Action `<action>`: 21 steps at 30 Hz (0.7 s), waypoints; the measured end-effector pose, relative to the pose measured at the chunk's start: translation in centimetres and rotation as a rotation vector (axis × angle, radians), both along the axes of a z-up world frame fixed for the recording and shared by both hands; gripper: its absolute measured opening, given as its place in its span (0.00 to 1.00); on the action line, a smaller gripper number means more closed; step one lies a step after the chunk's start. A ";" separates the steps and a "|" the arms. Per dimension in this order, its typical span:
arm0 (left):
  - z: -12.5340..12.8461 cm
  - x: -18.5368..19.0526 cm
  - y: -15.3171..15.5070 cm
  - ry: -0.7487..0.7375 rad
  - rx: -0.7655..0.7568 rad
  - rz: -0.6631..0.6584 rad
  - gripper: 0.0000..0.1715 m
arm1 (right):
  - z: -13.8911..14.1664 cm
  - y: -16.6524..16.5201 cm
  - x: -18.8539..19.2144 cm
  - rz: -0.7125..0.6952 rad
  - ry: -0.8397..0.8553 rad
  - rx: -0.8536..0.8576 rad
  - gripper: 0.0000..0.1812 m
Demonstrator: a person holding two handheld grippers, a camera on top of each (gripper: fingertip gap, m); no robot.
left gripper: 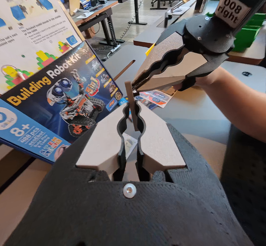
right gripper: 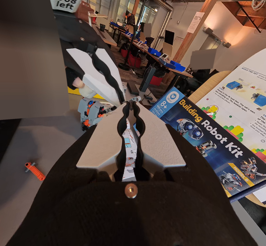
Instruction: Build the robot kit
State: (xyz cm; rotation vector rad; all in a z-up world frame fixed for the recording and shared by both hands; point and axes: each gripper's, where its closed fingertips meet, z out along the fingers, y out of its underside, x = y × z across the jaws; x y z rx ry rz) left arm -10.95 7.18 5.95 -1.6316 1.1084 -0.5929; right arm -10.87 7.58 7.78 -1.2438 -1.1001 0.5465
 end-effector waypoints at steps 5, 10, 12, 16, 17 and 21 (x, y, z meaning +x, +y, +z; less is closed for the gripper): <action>0.5 0.1 0.1 0.031 0.098 0.052 0.03 | 0.4 0.3 0.1 -0.056 -0.006 0.005 0.02; 1.1 0.0 0.2 0.074 0.212 0.093 0.03 | 0.8 0.5 0.2 -0.098 -0.002 0.001 0.02; 1.2 -0.1 0.2 0.085 0.238 0.107 0.03 | 0.9 0.5 0.1 -0.110 0.002 -0.003 0.02; 1.4 -0.4 0.4 0.086 0.254 0.121 0.03 | 1.0 0.7 -0.1 -0.137 0.011 0.001 0.02; 1.5 -0.4 0.4 0.088 0.257 0.124 0.03 | 1.0 0.8 -0.1 -0.142 0.012 -0.003 0.02; 1.6 -0.5 0.5 0.092 0.278 0.135 0.03 | 1.1 0.9 -0.2 -0.161 0.019 -0.006 0.02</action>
